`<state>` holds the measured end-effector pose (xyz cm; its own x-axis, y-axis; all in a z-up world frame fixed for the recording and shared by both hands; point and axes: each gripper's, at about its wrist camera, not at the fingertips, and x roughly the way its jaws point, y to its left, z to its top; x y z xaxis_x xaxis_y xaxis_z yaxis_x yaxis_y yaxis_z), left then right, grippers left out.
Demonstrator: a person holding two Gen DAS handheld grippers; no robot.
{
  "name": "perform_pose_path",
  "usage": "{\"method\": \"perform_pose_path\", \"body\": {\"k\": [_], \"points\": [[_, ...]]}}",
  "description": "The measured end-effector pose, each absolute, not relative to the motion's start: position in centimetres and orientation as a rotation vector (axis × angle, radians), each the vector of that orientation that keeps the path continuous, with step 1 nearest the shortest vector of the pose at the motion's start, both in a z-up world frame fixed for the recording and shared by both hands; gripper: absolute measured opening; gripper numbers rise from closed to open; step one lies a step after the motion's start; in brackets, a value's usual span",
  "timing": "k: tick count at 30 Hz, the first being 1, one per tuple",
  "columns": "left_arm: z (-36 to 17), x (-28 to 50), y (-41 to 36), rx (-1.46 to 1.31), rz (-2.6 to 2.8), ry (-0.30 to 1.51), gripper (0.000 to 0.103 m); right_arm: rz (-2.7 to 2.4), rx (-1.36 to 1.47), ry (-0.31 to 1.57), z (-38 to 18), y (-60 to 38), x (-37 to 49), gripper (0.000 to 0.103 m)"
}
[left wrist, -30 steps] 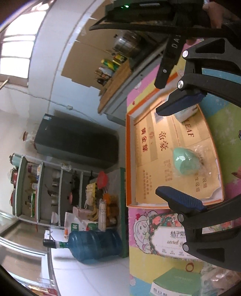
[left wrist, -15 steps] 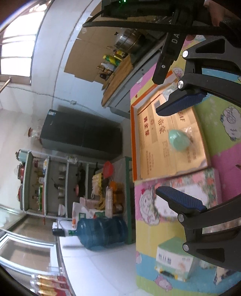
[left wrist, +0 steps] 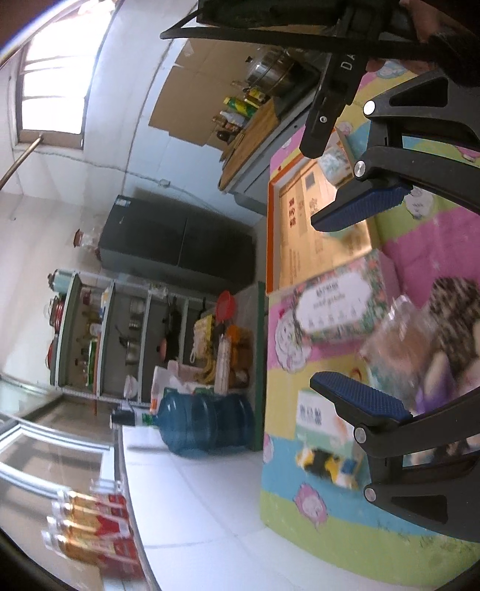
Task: Organize soft objects
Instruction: 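Move both tools back to the pile of soft items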
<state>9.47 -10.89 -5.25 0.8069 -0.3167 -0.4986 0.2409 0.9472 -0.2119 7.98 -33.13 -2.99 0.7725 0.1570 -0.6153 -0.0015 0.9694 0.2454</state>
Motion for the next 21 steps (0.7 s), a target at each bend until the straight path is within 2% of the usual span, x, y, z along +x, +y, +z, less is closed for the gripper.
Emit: {"method": "perform_pose_path", "body": {"k": [21], "points": [[-7.4,5.5,1.4,-0.176,-0.182,0.577,0.079,0.178,0.15,0.735,-5.0,-21.4,5.2,0.06]]}}
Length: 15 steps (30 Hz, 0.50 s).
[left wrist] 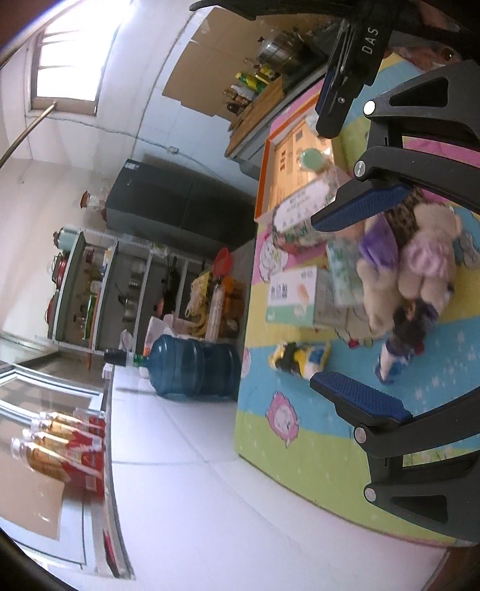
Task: Organize soft objects
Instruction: 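Move both tools back to the pile of soft items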
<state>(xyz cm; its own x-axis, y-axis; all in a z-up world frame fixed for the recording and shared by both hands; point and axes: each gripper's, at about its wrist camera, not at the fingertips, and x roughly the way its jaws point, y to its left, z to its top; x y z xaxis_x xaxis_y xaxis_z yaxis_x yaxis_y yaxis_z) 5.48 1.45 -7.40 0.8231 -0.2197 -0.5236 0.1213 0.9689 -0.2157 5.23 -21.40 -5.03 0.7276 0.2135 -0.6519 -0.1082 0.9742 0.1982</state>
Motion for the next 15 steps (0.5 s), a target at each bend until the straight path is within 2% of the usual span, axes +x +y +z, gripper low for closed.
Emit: {"method": "perform_pose_path", "body": {"k": [15], "points": [[-13.2,6.3,5.2,-0.206,-0.179,0.694,0.079,0.207,0.104,0.836,-9.0,-17.2,5.1,0.06]]}}
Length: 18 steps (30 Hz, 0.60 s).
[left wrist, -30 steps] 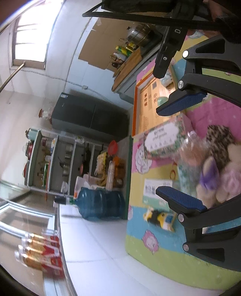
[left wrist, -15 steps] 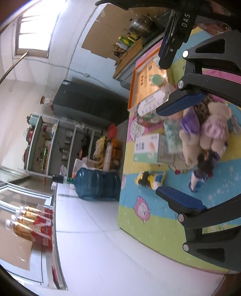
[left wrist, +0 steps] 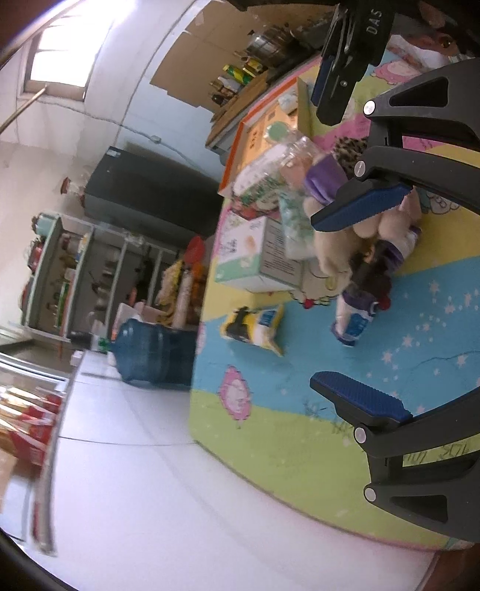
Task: Organize soft objects
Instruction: 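Move both tools back to the pile of soft items, then grasp the bottle with the left tool while the right tool grasps the white teddy bear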
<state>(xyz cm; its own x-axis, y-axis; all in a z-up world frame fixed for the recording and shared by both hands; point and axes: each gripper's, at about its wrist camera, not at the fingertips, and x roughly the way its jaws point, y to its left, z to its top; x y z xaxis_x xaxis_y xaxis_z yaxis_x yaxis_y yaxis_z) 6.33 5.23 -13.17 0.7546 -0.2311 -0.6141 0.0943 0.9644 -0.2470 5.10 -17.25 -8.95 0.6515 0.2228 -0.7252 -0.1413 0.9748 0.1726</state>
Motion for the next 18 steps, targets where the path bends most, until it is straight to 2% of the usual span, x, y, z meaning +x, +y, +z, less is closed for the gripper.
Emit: {"method": "perform_pose_path", "body": {"k": [3,8,18], "points": [[-14.6,6.9,5.2,-0.232,-0.175,0.732,0.078,0.204,0.096,0.847,-9.3,-17.1,5.1,0.06],[-16.6,7.9,4.5,-0.263,-0.186,0.801,0.069,0.196,0.081,0.856,-9.5,-17.4,5.1,0.06],[-18.9,8.7,2.7,-0.315,-0.16,0.87,0.064,0.196,0.07,0.875,-9.8,-18.8,5.2,0.06]]}}
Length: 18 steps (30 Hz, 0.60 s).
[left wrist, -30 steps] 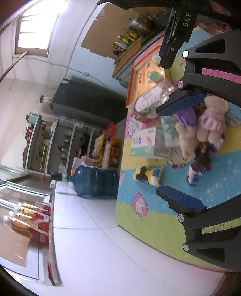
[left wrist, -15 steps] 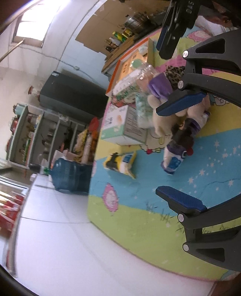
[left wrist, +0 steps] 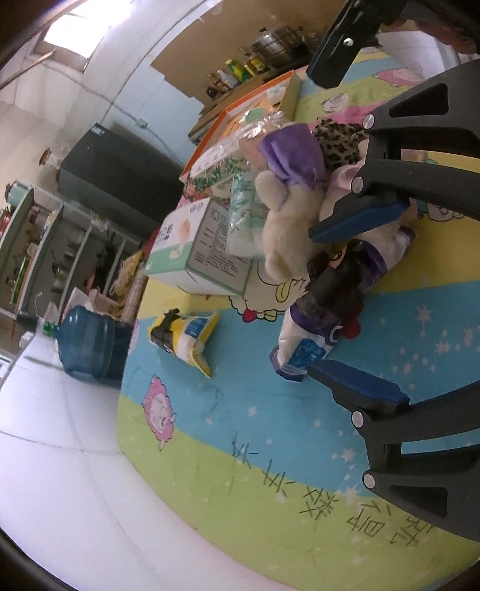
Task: Organize soft objects
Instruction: 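Grasp the bottle with the left tool while the right tool grasps the white teddy bear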
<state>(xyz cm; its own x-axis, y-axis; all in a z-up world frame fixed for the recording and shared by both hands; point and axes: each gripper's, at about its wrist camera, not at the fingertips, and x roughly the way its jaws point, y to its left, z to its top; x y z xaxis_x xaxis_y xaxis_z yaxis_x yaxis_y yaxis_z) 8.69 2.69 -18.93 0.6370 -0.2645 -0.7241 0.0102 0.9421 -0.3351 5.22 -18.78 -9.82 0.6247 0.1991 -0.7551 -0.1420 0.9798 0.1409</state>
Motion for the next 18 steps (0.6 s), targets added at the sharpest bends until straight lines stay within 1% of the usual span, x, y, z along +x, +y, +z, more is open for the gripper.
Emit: {"method": "perform_pose_path", "body": {"k": [1,2,11,12,14,18], "points": [[-19.1,8.7,2.5,-0.316,-0.151,0.878,0.061,0.198,0.067,0.876,-9.8,-18.9,5.2,0.06],[-19.4,8.8,2.3,-0.319,-0.143,0.889,0.06,0.2,0.064,0.877,-9.8,-19.0,5.2,0.06],[-20.4,9.1,1.5,-0.366,-0.102,0.888,0.059,0.221,0.053,0.898,-10.3,-20.4,5.5,0.06],[-20.5,9.0,1.6,-0.372,-0.103,0.887,0.058,0.225,0.052,0.897,-10.3,-20.4,5.6,0.06],[-20.5,8.8,1.7,-0.378,-0.114,0.883,0.053,0.24,0.052,0.89,-10.1,-20.4,5.7,0.06],[-20.4,8.4,1.9,-0.379,-0.113,0.879,0.052,0.285,0.048,0.863,-9.4,-19.8,6.1,0.06]]}}
